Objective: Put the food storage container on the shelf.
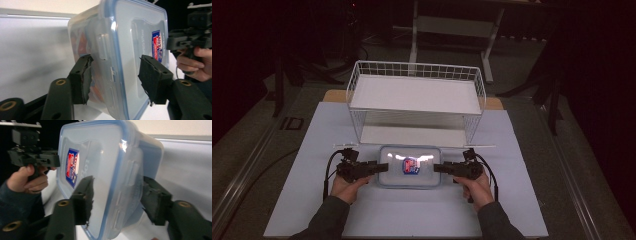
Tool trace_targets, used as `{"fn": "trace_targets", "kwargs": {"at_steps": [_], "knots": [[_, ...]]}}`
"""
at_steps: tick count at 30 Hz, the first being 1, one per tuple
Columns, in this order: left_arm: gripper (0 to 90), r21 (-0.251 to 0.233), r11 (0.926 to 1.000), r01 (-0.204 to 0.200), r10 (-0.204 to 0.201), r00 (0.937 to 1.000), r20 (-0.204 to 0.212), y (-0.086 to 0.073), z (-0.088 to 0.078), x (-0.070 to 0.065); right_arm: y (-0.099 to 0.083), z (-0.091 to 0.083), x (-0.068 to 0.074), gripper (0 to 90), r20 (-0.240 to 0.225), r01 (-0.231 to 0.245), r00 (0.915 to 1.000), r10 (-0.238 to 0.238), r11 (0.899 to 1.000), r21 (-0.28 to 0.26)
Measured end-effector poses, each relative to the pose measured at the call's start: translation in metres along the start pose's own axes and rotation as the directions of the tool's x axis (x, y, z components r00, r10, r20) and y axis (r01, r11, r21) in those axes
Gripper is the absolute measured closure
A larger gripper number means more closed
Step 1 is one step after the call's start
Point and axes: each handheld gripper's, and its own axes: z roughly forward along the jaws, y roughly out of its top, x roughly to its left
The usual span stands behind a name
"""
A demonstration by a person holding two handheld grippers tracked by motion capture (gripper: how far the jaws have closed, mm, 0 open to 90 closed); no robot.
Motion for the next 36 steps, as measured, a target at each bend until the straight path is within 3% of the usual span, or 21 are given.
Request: {"fn": "trace_targets", "kwargs": {"at_steps": [2,8,12,16,36], "knots": [[47.0,-0.01,0.9999,-0.004,0.004,0.9999,0.009,-0.004,-0.002,-0.001,-0.004,-0.003,-0.001,49.4,-0.023,0.004,0.9997,-0.004,1.0,-0.012],[49.1,-0.013,0.9995,-0.027,0.027,0.9991,0.032,-0.009,-0.006,-0.001,-0.01,-0.005,0.009,48.6,0.015,0.067,0.9977,-0.067,0.998,-0.013],[52.1,-0.026,0.9996,-0.008,0.01,0.9976,0.068,-0.012,-0.008,0.005,-0.013,-0.006,0.012,48.3,0.023,0.078,0.9967,-0.077,0.997,-0.022],[51.0,-0.032,0.999,-0.032,0.033,0.9987,0.039,-0.014,-0.008,0.0,-0.016,-0.006,0.013,48.2,0.028,0.081,0.9964,-0.08,0.996,-0.037],[51.4,-0.043,0.9983,-0.039,0.039,0.9992,0.004,-0.015,-0.012,-0.007,-0.019,-0.006,0.018,48.3,0.039,0.099,0.9945,-0.097,0.994,-0.051]]}}
